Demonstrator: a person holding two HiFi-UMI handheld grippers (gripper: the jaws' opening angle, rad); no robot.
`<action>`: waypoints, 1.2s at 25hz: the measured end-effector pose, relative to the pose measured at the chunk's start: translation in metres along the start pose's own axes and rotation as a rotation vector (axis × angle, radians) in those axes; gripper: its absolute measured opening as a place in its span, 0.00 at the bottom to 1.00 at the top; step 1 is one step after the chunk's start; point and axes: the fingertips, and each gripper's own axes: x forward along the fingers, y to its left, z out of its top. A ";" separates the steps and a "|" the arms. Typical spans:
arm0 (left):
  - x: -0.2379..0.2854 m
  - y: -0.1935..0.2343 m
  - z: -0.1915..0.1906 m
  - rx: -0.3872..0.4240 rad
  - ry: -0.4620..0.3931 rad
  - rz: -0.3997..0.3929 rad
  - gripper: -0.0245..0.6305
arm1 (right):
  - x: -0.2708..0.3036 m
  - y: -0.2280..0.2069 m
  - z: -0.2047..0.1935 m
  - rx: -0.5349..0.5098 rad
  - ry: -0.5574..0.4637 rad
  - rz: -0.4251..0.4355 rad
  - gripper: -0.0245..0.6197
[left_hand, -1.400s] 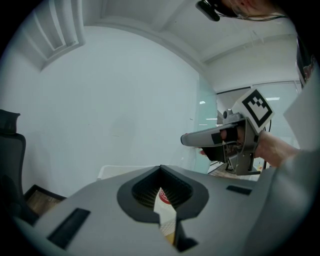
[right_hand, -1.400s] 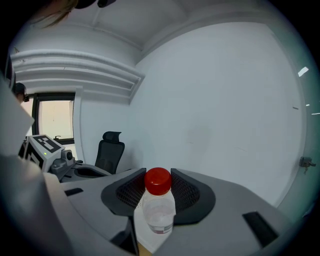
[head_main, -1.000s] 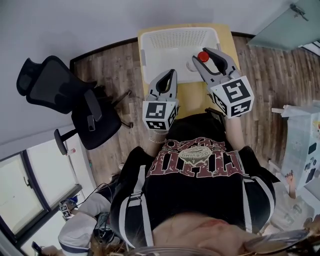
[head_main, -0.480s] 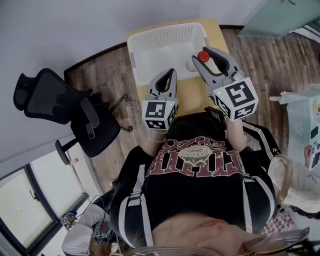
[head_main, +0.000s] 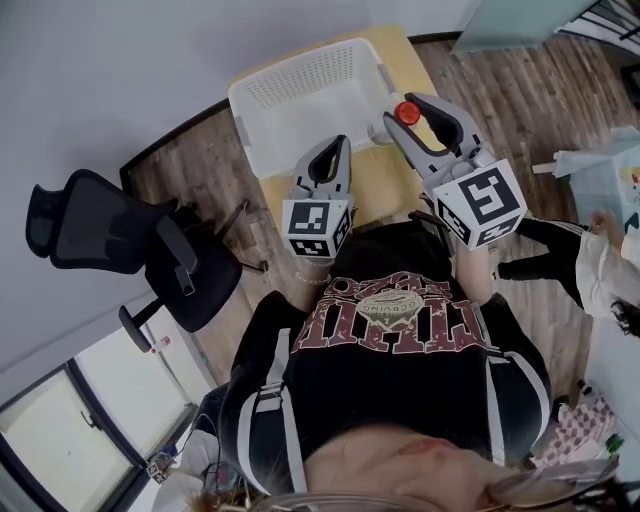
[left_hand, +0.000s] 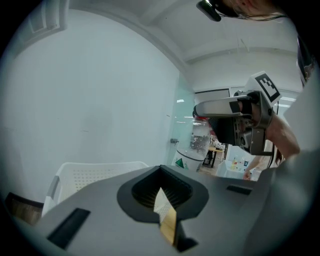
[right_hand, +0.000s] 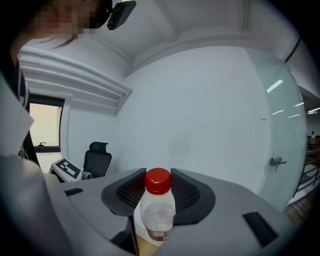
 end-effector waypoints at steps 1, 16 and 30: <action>0.002 -0.002 -0.001 0.001 0.003 -0.008 0.11 | -0.003 -0.002 0.000 0.000 -0.001 -0.008 0.28; 0.031 -0.026 -0.018 0.018 0.053 -0.098 0.11 | -0.029 -0.036 -0.044 0.053 0.061 -0.124 0.28; 0.033 -0.034 -0.025 0.030 0.082 -0.116 0.11 | -0.026 -0.043 -0.100 0.120 0.146 -0.143 0.28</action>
